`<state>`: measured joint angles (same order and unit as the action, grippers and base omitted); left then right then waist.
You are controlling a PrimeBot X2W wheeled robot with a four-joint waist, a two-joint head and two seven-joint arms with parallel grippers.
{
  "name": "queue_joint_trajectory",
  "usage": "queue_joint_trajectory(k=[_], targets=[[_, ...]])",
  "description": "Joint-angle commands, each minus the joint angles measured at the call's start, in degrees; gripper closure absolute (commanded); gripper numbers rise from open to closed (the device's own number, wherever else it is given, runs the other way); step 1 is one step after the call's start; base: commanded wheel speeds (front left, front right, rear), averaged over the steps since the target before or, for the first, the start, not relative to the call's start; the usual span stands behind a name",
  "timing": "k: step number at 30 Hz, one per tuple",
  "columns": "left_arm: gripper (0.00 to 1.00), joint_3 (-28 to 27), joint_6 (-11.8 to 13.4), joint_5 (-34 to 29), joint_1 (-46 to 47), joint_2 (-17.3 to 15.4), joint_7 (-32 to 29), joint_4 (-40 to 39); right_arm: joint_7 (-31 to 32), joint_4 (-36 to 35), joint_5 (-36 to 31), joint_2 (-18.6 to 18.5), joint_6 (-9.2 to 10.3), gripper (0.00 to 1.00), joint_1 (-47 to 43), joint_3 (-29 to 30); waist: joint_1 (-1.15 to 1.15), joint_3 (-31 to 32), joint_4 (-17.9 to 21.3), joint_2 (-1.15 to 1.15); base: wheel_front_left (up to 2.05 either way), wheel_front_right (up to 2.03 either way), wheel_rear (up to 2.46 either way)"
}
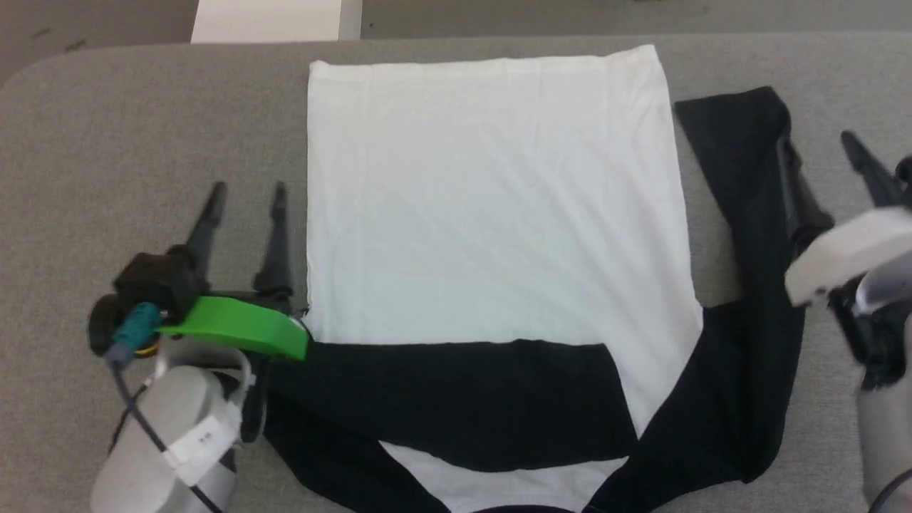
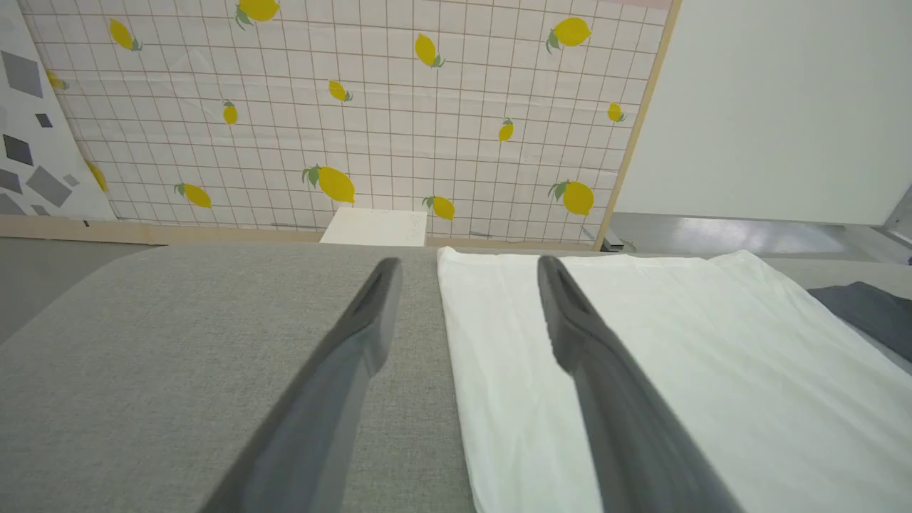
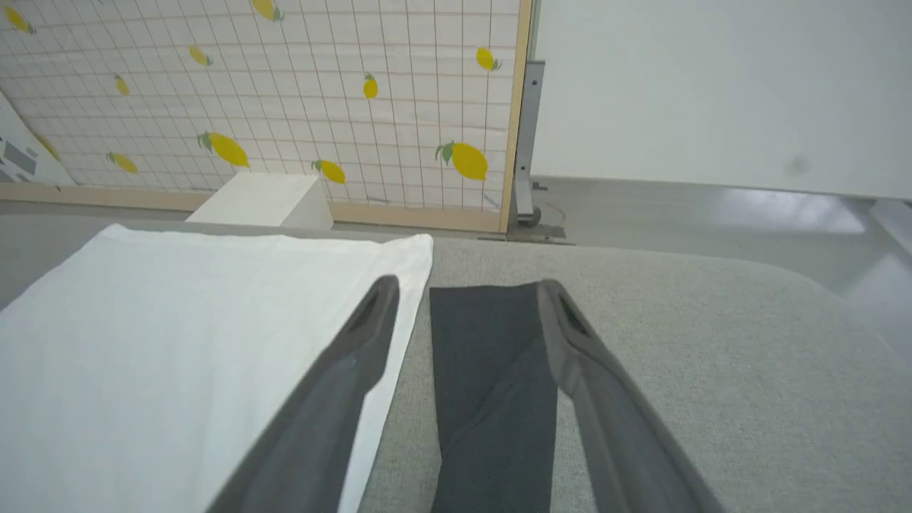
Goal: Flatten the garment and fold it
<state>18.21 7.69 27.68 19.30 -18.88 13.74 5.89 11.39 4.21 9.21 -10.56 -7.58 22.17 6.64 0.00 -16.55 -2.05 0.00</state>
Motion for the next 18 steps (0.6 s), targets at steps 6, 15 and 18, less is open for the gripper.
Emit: queue_joint_trajectory(k=[6, 15, 18], targets=[[0.00, -8.91, -2.04, -1.09, -0.62, 2.78, 1.22, -2.22, 10.80, 12.49, 0.03, -2.81, 0.09, 0.00, 14.04, 6.45, 0.00, -8.10, -3.54, 0.00, 0.00, 0.00, 0.00], [0.00, -16.37, -7.86, -7.12, -1.06, 10.35, 1.25, -4.72, 25.88, 22.00, -6.29, -6.55, 0.09, 0.00, 26.68, 13.33, 0.00, -14.24, -7.62, 0.00, 0.00, 0.00, 0.00], [0.00, -18.07, -9.72, -8.86, -1.03, 12.26, 1.25, -5.01, 27.68, 22.31, -8.53, -7.48, 0.09, 0.00, 28.97, 14.87, 0.00, -15.71, -8.84, 0.00, 0.00, 0.00, 0.00]])
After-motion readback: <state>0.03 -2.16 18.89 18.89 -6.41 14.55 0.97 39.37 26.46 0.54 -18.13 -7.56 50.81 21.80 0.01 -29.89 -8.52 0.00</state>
